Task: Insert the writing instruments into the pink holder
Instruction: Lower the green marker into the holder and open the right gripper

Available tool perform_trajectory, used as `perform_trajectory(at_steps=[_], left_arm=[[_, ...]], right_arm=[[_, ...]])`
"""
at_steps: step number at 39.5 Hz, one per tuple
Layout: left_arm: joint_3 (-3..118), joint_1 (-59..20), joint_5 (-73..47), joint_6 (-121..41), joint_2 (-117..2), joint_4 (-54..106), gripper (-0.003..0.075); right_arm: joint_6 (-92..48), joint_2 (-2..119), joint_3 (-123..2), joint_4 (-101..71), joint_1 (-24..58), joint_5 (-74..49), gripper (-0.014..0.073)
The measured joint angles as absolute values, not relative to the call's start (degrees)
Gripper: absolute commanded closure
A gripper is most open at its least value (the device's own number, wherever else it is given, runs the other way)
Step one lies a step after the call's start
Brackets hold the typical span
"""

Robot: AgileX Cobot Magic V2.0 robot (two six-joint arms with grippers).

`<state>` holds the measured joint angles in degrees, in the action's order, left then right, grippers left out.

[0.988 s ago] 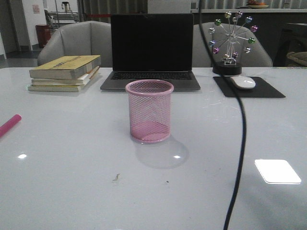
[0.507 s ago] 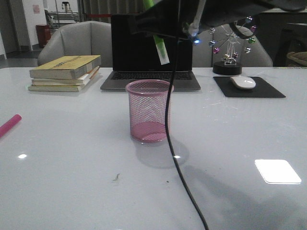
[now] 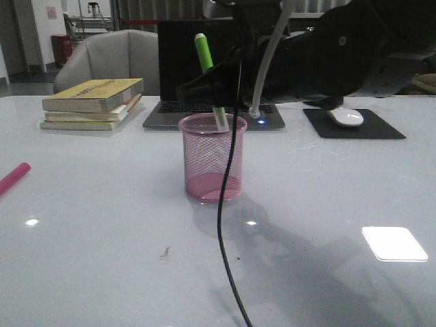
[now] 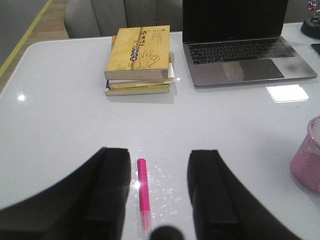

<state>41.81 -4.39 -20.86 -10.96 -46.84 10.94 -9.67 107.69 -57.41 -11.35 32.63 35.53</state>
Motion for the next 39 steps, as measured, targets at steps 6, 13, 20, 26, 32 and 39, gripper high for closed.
perform_trajectory(at_steps=[6,13,20,26,32,39], left_arm=[[41.81,-4.39,-20.86,-10.96,-46.84,10.94,0.0365],[41.81,-4.39,-20.86,-10.96,-46.84,10.94,0.0365],[41.81,-4.39,-20.86,-10.96,-46.84,10.94,0.0365],[41.81,-4.39,-20.86,-10.96,-46.84,10.94,0.0365],[41.81,-4.39,-20.86,-10.96,-46.84,10.94,0.0365],[41.81,-4.39,-20.86,-10.96,-46.84,10.94,0.0365]], right_arm=[[-9.63,107.69,-57.41,-7.28,32.63,35.59,0.0291],[-9.63,107.69,-57.41,-7.02,32.63,35.59,0.0284],[-9.78,107.55,-57.41,-7.02,32.63,35.45,0.0284],[-18.29,99.33,-57.41,-13.53,31.98,26.41,0.0284],[-27.33,88.66,-57.41,-20.48,28.62,18.44,0.0284],[-32.10,78.68,-57.41,-25.29,22.43,10.75,0.0284]])
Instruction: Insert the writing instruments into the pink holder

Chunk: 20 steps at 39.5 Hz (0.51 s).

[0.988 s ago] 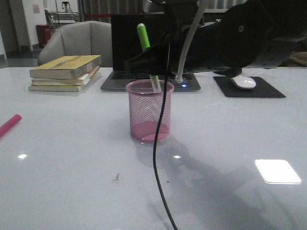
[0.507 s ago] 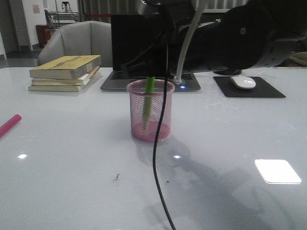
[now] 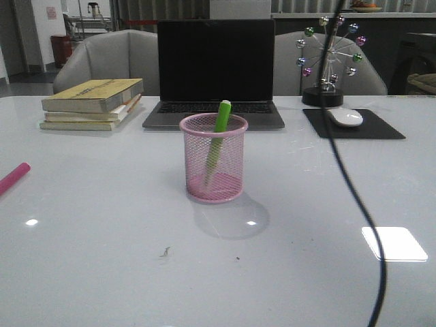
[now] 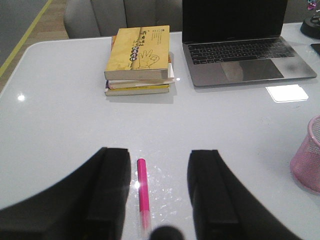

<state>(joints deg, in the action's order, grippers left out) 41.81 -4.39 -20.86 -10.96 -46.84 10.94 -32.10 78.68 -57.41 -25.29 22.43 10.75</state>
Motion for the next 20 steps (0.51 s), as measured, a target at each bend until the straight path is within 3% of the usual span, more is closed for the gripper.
perform_trajectory(at_steps=[11,20], left_arm=[[41.81,-4.39,-20.86,-10.96,-46.84,10.94,0.0365],[41.81,-4.39,-20.86,-10.96,-46.84,10.94,0.0365]], right_arm=[[-35.63,65.55,-56.68,-25.53,3.88,-14.09,0.0284],[-35.63,52.18,-40.05,-31.05,1.22,-13.08,0.0284]])
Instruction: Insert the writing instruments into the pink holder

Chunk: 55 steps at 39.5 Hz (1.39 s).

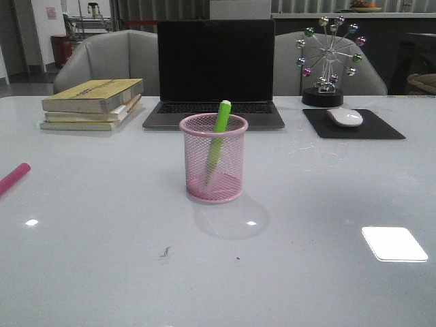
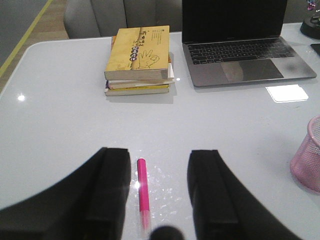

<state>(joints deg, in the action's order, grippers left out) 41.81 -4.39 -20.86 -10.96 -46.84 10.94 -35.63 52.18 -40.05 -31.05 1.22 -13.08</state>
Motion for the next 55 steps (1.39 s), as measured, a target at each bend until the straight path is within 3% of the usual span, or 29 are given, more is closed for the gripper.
perform_trajectory(at_steps=[9,55], left_arm=[[41.81,-4.39,-20.86,-10.96,-46.84,10.94,0.0365],[41.81,-4.39,-20.86,-10.96,-46.84,10.94,0.0365]], right_arm=[[-35.63,43.20,-26.98,-32.21,-1.44,-13.52,0.0284],[-35.63,43.08,-26.78,-32.34,-1.44,-12.79,0.0284]])
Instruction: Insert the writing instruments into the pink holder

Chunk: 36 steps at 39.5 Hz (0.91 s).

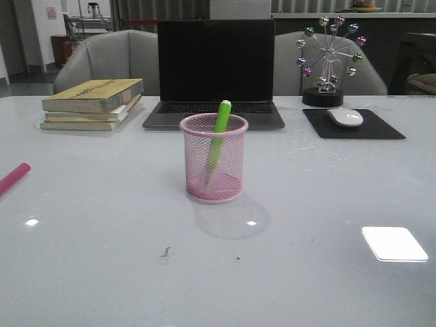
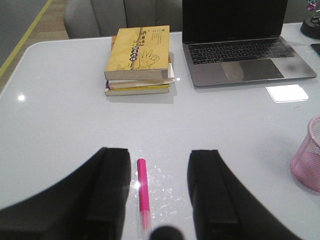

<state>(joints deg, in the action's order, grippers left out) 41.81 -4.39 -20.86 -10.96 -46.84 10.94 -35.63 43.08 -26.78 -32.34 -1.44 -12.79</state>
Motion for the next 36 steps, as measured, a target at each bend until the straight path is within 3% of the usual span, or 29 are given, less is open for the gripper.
perform_trajectory(at_steps=[16,36], left_arm=[[42.79,-4.39,-17.50,-10.96,-50.66,10.94,0.0365],[63.52,-4.39,-29.18,-10.96,-77.92,11.77,0.0365]], right_arm=[[-35.63,43.08,-26.78,-32.34,-1.44,-12.79,0.0284],[-35.63,43.08,-26.78,-32.34,-1.44,-12.77,0.0284]])
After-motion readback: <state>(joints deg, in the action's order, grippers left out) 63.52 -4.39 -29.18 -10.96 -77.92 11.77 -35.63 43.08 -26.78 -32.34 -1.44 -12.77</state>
